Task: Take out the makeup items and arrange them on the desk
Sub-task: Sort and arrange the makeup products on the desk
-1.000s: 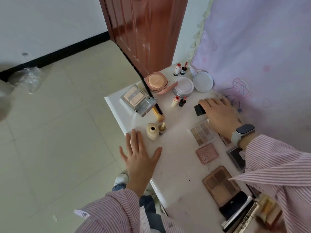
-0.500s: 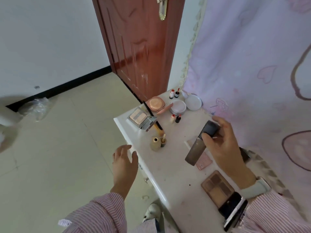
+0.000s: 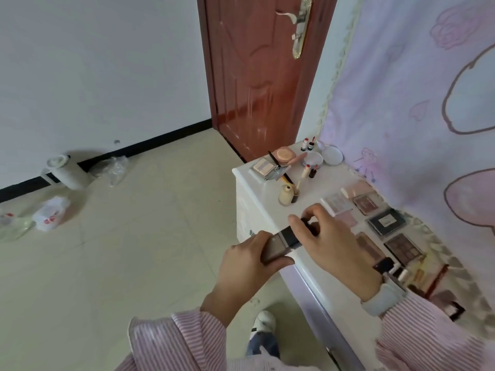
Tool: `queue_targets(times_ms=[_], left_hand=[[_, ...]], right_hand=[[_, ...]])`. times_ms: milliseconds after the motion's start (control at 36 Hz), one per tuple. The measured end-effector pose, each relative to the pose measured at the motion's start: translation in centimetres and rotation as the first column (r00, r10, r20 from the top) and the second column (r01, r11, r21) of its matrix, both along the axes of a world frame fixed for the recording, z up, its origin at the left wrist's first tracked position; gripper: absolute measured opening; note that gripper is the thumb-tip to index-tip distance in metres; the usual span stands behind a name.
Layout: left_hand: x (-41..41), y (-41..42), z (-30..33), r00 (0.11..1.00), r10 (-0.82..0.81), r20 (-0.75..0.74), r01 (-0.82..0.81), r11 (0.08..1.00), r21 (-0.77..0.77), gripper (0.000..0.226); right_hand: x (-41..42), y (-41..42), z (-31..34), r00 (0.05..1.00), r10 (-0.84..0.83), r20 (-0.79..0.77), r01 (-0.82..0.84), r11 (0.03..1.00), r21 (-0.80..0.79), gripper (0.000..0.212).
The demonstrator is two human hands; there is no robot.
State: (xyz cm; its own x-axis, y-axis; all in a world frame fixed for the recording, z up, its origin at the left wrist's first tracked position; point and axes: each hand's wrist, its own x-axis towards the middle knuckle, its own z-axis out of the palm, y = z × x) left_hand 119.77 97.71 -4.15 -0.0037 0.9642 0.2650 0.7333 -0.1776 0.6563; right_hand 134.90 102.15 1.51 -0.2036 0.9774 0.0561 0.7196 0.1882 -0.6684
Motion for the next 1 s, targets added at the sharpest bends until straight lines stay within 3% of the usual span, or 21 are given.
queue_targets(times_ms=[83,222,306,361,444,556,667,722,750,806,861,944,1000], left_hand=[[-0.8,-1.7,1.7,0.993,-0.027,0.117,0.041,0.992,-0.117,0.061],[-1.6,-2.1,3.9,0.962,-0.083,0.261,0.144,0.964,-0.223,0.041],[-1.7,-2.3,4.9,0.972,-0.083,0.222,0.138,0.959,-0.246,0.039],[-1.6,-2.4,5.7,0.97,-0.076,0.23,0.14,0.951,-0.277,0.038],[-0.7,-2.7,6.9,0.903,-0.099,0.418,0.257,0.905,-0.34,0.032],[0.7,-2.3,8.3,0.833,-0.123,0.539,0.366,0.853,-0.372,0.023],[1.5,0.1,9.8,0.791,-0.142,0.595,0.467,0.768,-0.438,0.026],[0.7,0.9,9.7,0.802,-0.128,0.584,0.467,0.744,-0.478,0.027],[0.0,1.1,9.3,0.822,-0.095,0.562,0.429,0.752,-0.501,0.026],[-1.6,1.5,8.0,0.854,0.031,0.52,0.288,0.803,-0.521,0.022],[-2.3,2.6,6.7,0.843,0.148,0.517,0.155,0.854,-0.497,0.02],[-0.4,4.9,5.6,0.789,0.208,0.578,0.086,0.894,-0.439,0.019],[1.9,6.3,4.9,0.717,0.236,0.656,0.089,0.902,-0.423,0.02]], right_hand=[[-0.2,-1.4,1.3,0.994,0.036,-0.107,-0.044,0.997,-0.069,0.025],[0.2,-2.8,3.0,0.972,0.1,-0.212,-0.112,0.993,-0.043,0.014],[0.7,-2.8,4.4,0.952,0.193,-0.237,-0.224,0.968,-0.111,0.011],[1.1,-2.6,5.0,0.93,0.32,-0.178,-0.34,0.936,-0.092,0.012],[1.7,-2.3,5.2,0.923,0.377,-0.072,-0.375,0.926,0.043,0.026],[3.3,-1.3,6.0,0.951,0.299,-0.076,-0.292,0.951,0.099,0.044],[3.9,-0.2,6.4,0.956,0.108,-0.273,-0.123,0.992,-0.039,0.043],[5.8,1.3,7.3,0.905,-0.14,-0.402,0.1,0.988,-0.119,0.04],[7.7,2.4,7.9,0.849,-0.266,-0.457,0.252,0.963,-0.093,0.037],[11.6,4.4,8.9,0.824,-0.336,-0.456,0.408,0.911,0.065,0.029],[13.4,5.5,8.8,0.885,-0.273,-0.378,0.336,0.935,0.113,0.018],[12.5,6.8,5.9,0.905,-0.169,-0.391,0.149,0.985,-0.081,0.017],[11.3,7.9,3.4,0.873,-0.223,-0.434,0.124,0.962,-0.245,0.019]])
